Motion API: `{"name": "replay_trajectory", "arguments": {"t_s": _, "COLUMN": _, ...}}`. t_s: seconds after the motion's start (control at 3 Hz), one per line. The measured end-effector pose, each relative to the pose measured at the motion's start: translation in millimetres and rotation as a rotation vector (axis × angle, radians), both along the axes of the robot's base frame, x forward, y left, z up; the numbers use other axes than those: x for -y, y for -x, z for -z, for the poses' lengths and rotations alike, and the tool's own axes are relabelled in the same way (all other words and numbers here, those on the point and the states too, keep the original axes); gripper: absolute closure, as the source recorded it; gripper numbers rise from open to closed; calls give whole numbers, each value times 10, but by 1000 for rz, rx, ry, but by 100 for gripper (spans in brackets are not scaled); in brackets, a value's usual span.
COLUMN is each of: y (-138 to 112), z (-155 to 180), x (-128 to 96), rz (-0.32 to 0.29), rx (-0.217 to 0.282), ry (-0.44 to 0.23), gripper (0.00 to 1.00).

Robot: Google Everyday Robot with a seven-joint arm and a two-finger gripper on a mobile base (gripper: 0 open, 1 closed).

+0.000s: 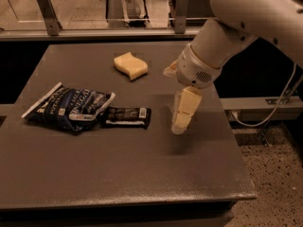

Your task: Move rxbar chocolate near blue chip bag

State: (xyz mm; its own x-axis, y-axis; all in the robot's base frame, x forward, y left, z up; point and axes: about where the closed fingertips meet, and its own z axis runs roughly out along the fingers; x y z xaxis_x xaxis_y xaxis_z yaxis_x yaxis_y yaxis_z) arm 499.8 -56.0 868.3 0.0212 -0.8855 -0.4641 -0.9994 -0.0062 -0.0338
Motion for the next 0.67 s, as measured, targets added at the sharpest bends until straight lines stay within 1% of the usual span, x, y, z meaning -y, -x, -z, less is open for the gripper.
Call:
{"name": "replay_trajectory", "arguments": {"t_s": 0.33, "y": 16, "z": -8, "x": 247, "rz": 65, "rx": 24, "ry": 10, "gripper": 0}}
{"name": "replay_trajectory", "arguments": {"t_s": 0.67, "y": 16, "z": -8, "x": 247, "rz": 65, "rx": 24, "ry": 10, "gripper": 0}}
